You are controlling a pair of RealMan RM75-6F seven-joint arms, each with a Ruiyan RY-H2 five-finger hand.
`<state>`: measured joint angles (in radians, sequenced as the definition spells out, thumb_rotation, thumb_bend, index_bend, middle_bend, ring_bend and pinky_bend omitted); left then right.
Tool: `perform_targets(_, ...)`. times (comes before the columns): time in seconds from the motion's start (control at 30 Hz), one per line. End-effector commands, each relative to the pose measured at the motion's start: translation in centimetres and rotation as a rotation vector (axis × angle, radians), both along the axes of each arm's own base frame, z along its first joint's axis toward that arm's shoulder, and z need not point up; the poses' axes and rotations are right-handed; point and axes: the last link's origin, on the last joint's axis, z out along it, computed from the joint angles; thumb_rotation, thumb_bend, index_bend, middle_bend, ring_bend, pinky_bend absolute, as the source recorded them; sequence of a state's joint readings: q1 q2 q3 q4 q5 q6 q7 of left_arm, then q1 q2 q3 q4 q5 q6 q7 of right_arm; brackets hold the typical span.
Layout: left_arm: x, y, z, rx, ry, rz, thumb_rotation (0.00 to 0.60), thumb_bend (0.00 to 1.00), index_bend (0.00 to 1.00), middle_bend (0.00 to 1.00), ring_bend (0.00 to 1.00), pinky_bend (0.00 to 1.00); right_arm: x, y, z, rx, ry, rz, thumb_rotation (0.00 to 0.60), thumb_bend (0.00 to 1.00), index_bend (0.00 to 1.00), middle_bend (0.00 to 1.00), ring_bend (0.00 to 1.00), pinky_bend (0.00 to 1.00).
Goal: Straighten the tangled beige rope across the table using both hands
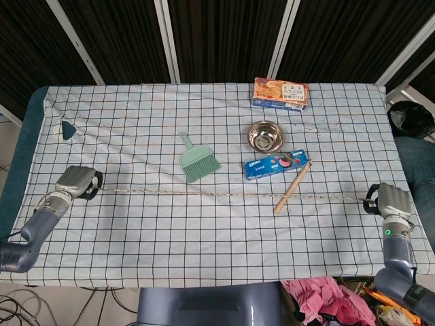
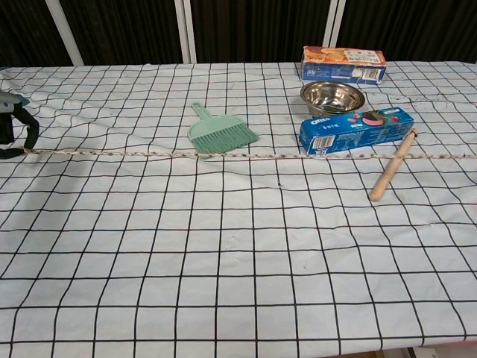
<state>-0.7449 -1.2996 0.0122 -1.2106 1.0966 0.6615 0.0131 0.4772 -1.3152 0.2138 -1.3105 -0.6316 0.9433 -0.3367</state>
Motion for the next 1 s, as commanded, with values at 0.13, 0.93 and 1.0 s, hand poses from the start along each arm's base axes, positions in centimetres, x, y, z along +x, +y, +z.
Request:
perform_targets(0.13,-0.2,0.0,-1.1,-0.009,-0.014,0.004,0.6,0.48,0.59,1.0,0.91,0.81,-0.2,-0.3,-1.1,0.009,-0.002,0.004,0.6,0.46,0.63,1.0,1.0,1.0)
perform_targets(0.93,-0.4,1.0,-1.9,-0.039,0.073,-0.02,0.6,0.13,0.2,1.0,0.91,0.81,-0.6,-0.4,-1.4,0.081,0.114,-0.026,0.6,0.13,0.15,1.0,1.0,1.0)
perform_targets(1.0,0.1,1.2,-1.2,-0.032,0.077,-0.027,0.6,0.12,0.17,1.0,0.91,0.81,0.5,-0.4,-0.8,0.074,0.097,-0.038,0.6,0.11,0.1,1.0,1.0,1.0)
